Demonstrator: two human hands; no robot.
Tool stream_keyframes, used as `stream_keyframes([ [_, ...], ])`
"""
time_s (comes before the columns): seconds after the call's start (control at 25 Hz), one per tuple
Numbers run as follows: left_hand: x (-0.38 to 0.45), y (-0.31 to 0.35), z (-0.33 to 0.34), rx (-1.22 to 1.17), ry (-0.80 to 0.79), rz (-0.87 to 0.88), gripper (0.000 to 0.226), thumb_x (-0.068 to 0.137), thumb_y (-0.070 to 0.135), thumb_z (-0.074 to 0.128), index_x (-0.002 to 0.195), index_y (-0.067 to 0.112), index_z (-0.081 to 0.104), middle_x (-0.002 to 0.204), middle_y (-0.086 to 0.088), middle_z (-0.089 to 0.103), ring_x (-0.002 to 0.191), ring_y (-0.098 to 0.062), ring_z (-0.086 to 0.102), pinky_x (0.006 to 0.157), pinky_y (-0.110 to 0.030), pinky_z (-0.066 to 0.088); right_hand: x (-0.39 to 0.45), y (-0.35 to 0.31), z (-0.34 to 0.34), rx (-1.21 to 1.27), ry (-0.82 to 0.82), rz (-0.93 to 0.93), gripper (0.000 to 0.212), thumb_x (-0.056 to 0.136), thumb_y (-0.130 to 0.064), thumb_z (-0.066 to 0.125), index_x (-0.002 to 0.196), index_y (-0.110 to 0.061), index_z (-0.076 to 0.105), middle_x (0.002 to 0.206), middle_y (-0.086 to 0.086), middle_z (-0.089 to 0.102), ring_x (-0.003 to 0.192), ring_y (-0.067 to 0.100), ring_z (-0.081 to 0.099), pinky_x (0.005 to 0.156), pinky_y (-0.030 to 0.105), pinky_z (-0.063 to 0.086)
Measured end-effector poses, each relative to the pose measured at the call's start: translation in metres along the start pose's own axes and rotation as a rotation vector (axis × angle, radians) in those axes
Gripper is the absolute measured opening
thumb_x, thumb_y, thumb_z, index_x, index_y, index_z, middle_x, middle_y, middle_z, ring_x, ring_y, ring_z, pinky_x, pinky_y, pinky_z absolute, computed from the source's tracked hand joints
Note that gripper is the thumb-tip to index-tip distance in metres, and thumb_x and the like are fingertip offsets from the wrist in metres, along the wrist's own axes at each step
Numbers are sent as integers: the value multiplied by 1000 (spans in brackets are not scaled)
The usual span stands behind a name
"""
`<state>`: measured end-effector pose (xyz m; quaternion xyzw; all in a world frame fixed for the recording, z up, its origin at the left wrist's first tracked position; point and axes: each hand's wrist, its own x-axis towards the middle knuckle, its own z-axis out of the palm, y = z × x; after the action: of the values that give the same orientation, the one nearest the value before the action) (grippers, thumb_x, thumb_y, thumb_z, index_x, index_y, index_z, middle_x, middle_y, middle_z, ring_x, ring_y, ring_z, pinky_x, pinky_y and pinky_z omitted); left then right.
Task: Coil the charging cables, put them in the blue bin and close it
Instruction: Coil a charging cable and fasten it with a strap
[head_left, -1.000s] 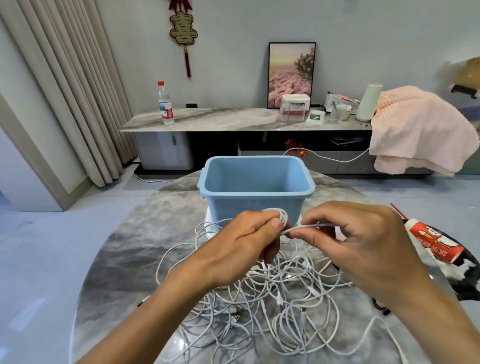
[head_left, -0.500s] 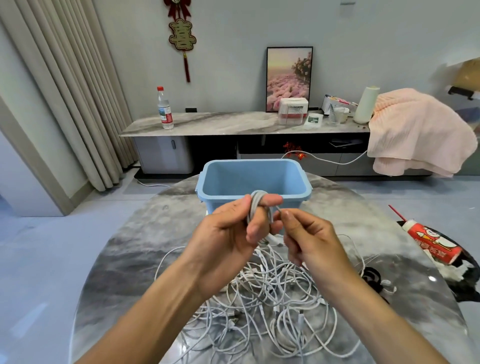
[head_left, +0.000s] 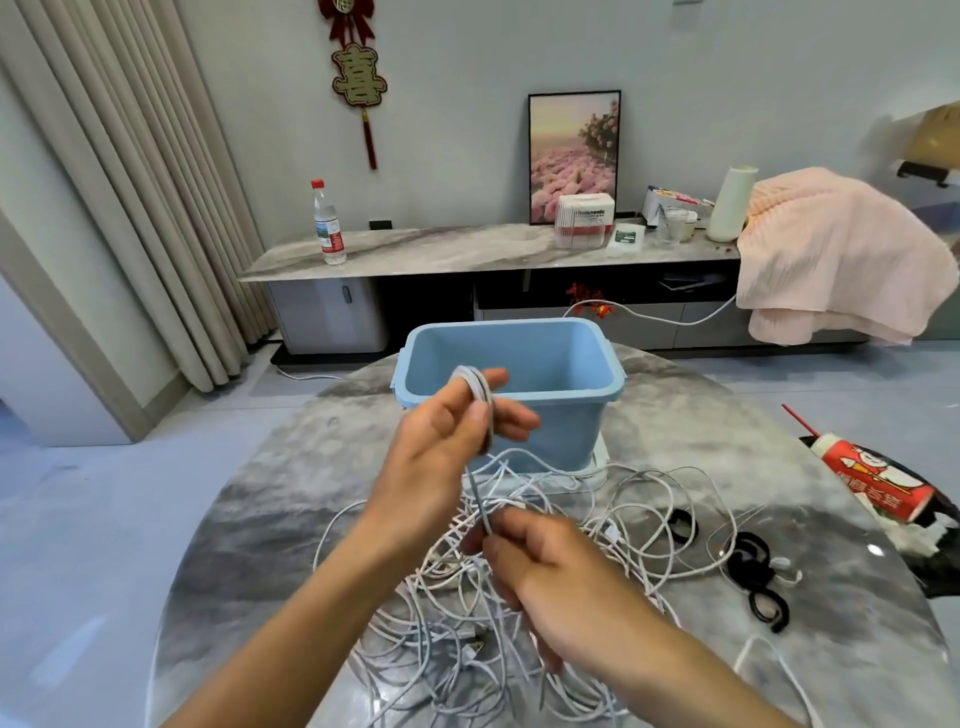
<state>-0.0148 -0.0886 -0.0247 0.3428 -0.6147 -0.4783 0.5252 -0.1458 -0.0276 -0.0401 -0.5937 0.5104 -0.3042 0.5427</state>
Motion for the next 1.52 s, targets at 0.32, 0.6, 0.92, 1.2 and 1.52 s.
stream_keyframes([
  [0.32,-11,8,7,438,-458,-14,43,98,40,39,87,1,53,73,-2,57,73,-23,55,74,-48,45,-27,-34,-62,-829,349,-488,15,81,-27,73,90,-38,69,83,-23,68,78,-7,58,65,12,42],
  [0.6,-17,17,23,230,-540,-115,34,100,30,39,90,7,62,58,-4,43,58,-19,39,61,-36,32,-20,-26,-97,-529,356,-693,15,74,-23,83,82,-23,71,66,-20,62,49,3,46,51,12,33],
  [0.92,-14,25,24,-172,-465,-293,40,93,23,41,97,-10,64,52,-7,42,56,-20,35,85,-40,37,-11,-22,-96,-179,443,-734,11,76,-33,80,80,-25,73,69,11,68,62,37,60,57,51,51],
  [1.2,-15,24,27,-257,-390,-333,43,93,26,40,100,-9,66,56,-10,49,54,-19,42,92,-53,34,-12,-27,-91,-321,569,-809,14,79,-37,72,84,-25,71,69,3,69,60,28,63,57,44,48],
  [1.52,-12,25,24,-196,-375,-315,32,90,24,47,103,1,65,70,-11,62,64,-20,50,67,-33,35,-20,-34,-89,-385,591,-853,12,80,-35,71,78,-23,72,73,-1,66,60,16,59,57,32,46],
])
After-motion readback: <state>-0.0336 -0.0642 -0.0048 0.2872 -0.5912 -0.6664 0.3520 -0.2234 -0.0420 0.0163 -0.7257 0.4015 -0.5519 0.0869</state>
